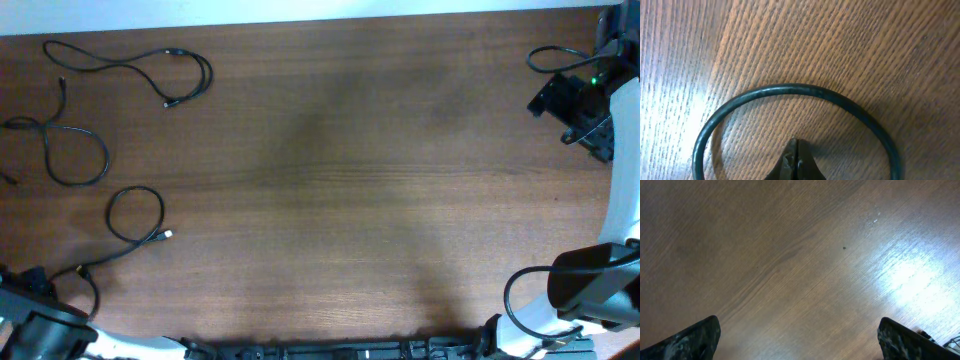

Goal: Untangle cables

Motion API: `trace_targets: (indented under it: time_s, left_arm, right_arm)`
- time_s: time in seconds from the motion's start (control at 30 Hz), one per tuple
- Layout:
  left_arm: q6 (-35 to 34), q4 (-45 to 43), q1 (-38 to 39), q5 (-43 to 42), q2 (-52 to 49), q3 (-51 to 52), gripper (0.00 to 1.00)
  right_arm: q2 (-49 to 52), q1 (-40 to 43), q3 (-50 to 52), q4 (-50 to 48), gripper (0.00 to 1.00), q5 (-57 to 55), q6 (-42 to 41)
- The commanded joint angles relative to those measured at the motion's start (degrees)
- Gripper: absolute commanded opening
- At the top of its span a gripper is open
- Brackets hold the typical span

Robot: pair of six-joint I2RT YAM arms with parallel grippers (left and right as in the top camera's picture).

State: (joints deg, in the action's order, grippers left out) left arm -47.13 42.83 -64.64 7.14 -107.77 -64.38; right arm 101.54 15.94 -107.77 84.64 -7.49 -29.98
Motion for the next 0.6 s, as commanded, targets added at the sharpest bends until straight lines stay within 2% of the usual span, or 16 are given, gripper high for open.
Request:
trace_targets:
  time_s: [0.0, 0.03, 0.1, 0.13, 0.23, 0.3, 0.37, 0.43, 0.5, 0.57]
  left_arm:
    - [-1.2, -4.3, -0.3, -0.2, -1.0, 3.7, 0.00]
    - [-1.2, -5.8, -0.3, -0.3, -1.0, 3.7, 0.00]
    - [5.3, -12.1, -0.2, -3.9, -1.1, 3.7, 0.00]
    - [6.1, -13.8, -0.2, -6.8, -1.7, 3.7, 0.00]
    - [7.0, -15.9, 0.2, -8.1, -7.3, 3.7, 0.00]
    - [12.9, -23.3, 1.6, -16.1, -11.4, 3.7, 0.00]
    - [20.1, -28.7, 5.3, -16.8, -11.5, 2.0, 0.00]
    - [24.2, -28.7, 10.5, -17.0, -11.5, -2.9, 0.00]
    - [30.8, -24.5, 15.1, -16.6, -11.5, -10.4, 0.00]
    - [31.0, -18.3, 16.4, -14.8, -11.5, -17.2, 0.00]
  right_arm:
    - [0.1, 0.2, -0.2, 0.0, 0.98, -0.3, -0.4]
    - [0.1, 0.2, -0.2, 0.0, 0.98, -0.3, -0.4]
    - [0.1, 0.2, -0.2, 0.0, 0.98, -0.3, -0.4]
    - [0.1, 0.2, -0.2, 0.0, 0.98, -0.3, -0.4]
    - [0.1, 0.2, -0.2, 0.0, 0.98, -0.3, -0.4]
    - [0.1, 0.2, -0.2, 0.0, 0.98, -0.3, -0.4]
    - [0.1, 0.2, -0.2, 0.0, 0.98, -0.3, -0.4]
    - [0.1, 0.2, -0.2, 0.0, 0.98, -0.3, -0.4]
    - [0.1, 0.2, -0.2, 0.0, 0.98, -0.3, -0.4]
    - [0.1, 0.2, -0.2, 0.0, 0.98, -0.3, -0.4]
